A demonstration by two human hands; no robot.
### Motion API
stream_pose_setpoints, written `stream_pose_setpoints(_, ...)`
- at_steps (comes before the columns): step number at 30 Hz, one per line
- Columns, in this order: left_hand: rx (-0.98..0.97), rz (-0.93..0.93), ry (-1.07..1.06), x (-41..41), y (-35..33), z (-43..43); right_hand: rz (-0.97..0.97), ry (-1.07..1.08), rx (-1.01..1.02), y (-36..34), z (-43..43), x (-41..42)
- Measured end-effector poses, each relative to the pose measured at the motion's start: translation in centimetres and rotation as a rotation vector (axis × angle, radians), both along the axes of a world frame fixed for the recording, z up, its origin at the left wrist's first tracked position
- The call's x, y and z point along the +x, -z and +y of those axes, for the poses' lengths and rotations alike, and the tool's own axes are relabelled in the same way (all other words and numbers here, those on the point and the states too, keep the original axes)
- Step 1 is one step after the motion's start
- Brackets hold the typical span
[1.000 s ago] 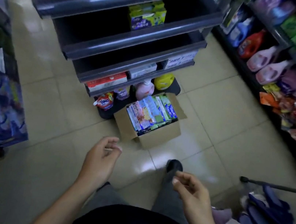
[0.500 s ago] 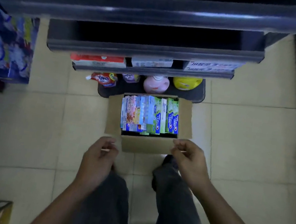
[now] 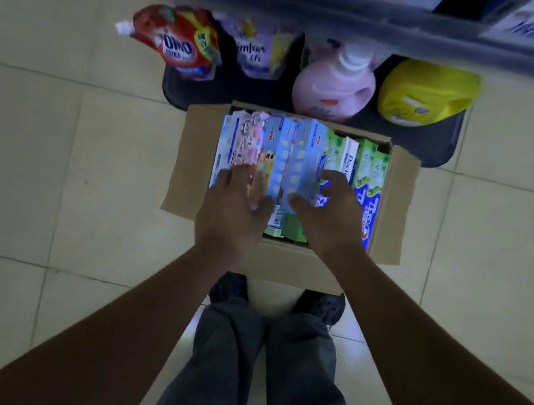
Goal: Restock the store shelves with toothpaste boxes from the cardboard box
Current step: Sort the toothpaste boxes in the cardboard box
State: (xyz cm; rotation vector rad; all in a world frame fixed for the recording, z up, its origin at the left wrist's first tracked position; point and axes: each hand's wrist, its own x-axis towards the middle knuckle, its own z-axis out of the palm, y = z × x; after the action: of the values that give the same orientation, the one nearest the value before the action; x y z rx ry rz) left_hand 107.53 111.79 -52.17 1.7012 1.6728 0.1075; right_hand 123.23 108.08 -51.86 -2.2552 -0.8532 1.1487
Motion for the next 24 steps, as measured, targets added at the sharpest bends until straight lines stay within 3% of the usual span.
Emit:
stream_pose_setpoints(5, 0.206, 0.029, 0.148, -0.8, 2.6, -0.1, -0.037, 0.05, 0.011, 3.5, -0.3, -1.7)
stream_pose_setpoints(10, 0.078, 0.022, 0.116, 0.6, 1.2, 1.8, -0.052, 0.083, -0.038, 1.8, 0.5, -1.1)
stream_pose_setpoints(14, -0.018, 0.131, 0.158, 1.8, -0.1, 3.4, 0.168, 0.179, 0.031, -2.3, 0.0, 0.6)
stream_pose_setpoints(18, -0.065, 0.158, 0.208, 2.5, -0.8, 3.8, 0.511, 0.349, 0.108, -6.4, -1.7, 2.8)
stream_pose_setpoints(24, -0.056, 0.168, 0.106, 3.1, -1.0, 3.3, 0.69, 0.438, 0.124, -8.3, -3.0, 4.3)
